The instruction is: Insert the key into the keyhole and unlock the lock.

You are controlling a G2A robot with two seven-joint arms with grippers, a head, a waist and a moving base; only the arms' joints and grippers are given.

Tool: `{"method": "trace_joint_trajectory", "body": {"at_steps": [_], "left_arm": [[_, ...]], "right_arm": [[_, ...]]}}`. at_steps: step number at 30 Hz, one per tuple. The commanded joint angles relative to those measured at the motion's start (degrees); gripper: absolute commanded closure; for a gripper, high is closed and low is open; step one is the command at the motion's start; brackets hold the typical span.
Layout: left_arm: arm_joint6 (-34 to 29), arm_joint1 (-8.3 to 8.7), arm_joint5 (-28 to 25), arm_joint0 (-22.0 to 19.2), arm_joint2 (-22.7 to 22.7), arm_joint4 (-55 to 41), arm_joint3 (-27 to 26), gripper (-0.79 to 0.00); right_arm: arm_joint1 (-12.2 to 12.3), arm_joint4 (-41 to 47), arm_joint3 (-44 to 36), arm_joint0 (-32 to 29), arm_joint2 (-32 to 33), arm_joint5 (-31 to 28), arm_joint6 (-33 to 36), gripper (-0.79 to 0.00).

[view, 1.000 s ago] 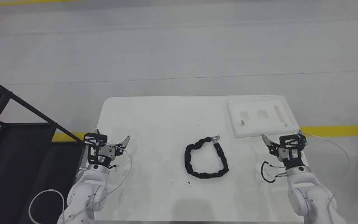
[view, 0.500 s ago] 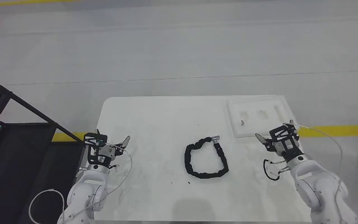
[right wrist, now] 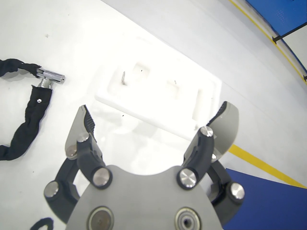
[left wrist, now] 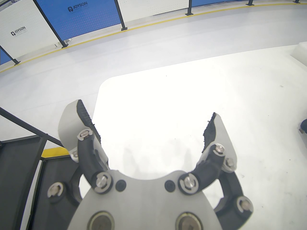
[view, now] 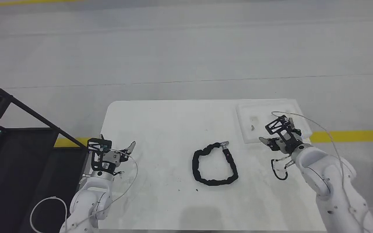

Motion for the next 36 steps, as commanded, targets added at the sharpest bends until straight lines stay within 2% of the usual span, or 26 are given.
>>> {"method": "trace_joint_trajectory", "body": {"at_steps": [1,7,17,24,36], "left_arm": [[0.0,0.00,0.0,0.0,0.0,0.0,0.0,-0.785],[0.0,0.00,0.0,0.0,0.0,0.0,0.0,-0.785],[0.0,0.00,0.0,0.0,0.0,0.0,0.0,-0.785],[0.0,0.00,0.0,0.0,0.0,0.0,0.0,-0.785],[0.0,0.00,0.0,0.0,0.0,0.0,0.0,-0.785]], "right_arm": [[-0.1,1.0,0.2,1.4,-1.3,-0.2,2.8,-0.785],[-0.3,3.6,1.0,5.7,-4.0,-0.4,10.1,-0.785],[-0.4,8.5,4.3,16.2,-8.9,-5.5,25.5,-0.785],[-1.2,15.0,12.6,25.2,-14.2,-4.4,33.2,-0.785],[-2.2,17.3,25.1,33.7,-19.7,-1.1,34.1,-0.785]]}}
